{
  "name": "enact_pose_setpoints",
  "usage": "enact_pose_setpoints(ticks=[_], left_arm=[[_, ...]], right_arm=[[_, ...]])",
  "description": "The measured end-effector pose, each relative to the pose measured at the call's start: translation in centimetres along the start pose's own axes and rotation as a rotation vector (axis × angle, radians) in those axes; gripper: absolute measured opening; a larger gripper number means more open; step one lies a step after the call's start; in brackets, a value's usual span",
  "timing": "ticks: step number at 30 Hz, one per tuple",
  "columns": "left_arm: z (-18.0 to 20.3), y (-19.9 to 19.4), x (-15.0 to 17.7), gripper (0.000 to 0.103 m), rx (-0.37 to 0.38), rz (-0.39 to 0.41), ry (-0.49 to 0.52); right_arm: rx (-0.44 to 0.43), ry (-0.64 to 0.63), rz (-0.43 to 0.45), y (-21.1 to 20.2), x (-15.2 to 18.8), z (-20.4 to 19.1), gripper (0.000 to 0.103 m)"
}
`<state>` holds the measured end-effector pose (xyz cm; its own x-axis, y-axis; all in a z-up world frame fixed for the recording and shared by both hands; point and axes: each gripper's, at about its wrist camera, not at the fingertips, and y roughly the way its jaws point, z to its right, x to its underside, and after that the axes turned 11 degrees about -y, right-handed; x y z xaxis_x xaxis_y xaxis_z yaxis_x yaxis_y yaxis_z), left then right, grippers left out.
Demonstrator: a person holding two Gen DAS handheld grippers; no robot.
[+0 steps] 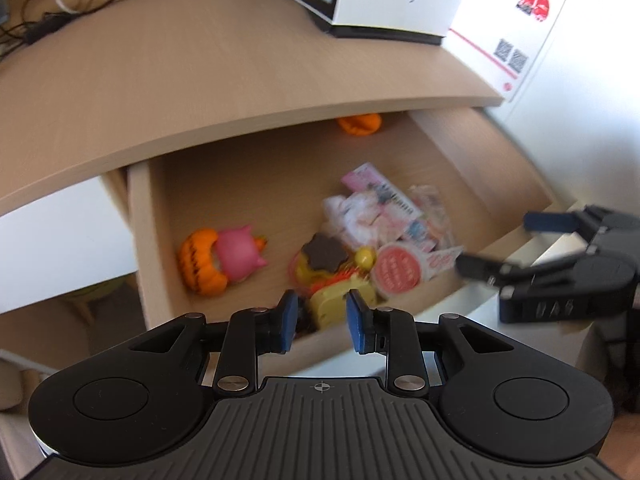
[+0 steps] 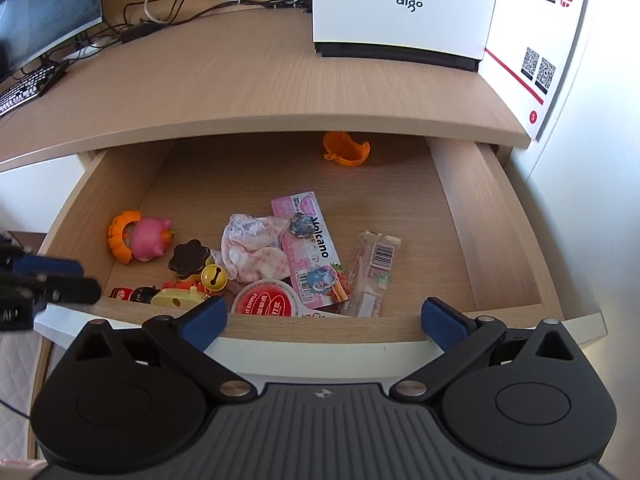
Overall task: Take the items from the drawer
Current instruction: 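Reach into the drawer and grasp the white lace tissue with the left gripper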
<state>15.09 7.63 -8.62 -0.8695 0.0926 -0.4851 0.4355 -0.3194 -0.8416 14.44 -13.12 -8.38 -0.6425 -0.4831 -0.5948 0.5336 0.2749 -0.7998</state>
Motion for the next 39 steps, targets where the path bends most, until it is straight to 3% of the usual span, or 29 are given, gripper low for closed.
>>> enact_pose_setpoints(ticks=[2, 5, 7, 9, 16, 19, 23, 27, 29, 31, 36, 39], left_arm=[[-0.1, 0.4, -0.9, 0.029, 0.009, -0.006, 0.013], [0.1, 1.4, -2.2, 0.029, -0.036, -0.025, 0.155], [0.3, 2.6, -3.2, 0.029, -0.065, -0.078, 0.257], [0.3, 3.7, -4.3, 0.029, -0.054, -0.139, 0.284], [1.7, 8.1, -8.1, 0.029, 0.098, -0.210, -0.023], [2.9, 10.2, -8.7, 0.029, 0.049, -0.229, -0.125], [3.8, 12.1, -8.0, 0.029, -0.053, -0.272, -0.068], [3.7, 13.1, -6.9, 0.029, -0.036, -0.323, -0.066], [3.4, 12.8, -6.4, 0.022, -0.018, -0.329, -0.066], [2.6, 11.6, -6.1, 0.013, 0.005, -0.295, -0.087], [0.8, 7.3, -5.0, 0.011, 0.070, -0.194, -0.091], [-0.5, 5.2, -4.3, 0.011, 0.094, -0.168, -0.129]], right_arm=[[-0.003, -0.007, 0.008, -0.2, 0.4, -0.2, 0.103], [-0.010, -0.019, 0.015, -0.3, 0.7, -0.2, 0.103], [-0.017, -0.028, 0.019, -0.4, 0.9, -0.3, 0.103], [-0.028, -0.040, 0.019, -0.3, 0.9, -0.1, 0.103], [-0.063, -0.060, -0.018, -0.3, 0.5, 0.1, 0.103], [-0.103, -0.044, -0.052, -0.6, -0.1, 0.8, 0.098], [-0.109, 0.045, -0.026, -1.9, -0.5, 2.6, 0.095], [-0.020, 0.058, -0.005, -2.2, -0.8, 3.7, 0.095], [0.019, 0.038, -0.003, -1.9, -1.1, 3.9, 0.095], [0.042, 0.016, -0.003, -1.5, -1.5, 4.1, 0.095], [0.101, 0.014, 0.048, -0.2, -3.0, 4.7, 0.095], [0.060, -0.005, 0.001, 1.7, -3.7, 4.5, 0.095]])
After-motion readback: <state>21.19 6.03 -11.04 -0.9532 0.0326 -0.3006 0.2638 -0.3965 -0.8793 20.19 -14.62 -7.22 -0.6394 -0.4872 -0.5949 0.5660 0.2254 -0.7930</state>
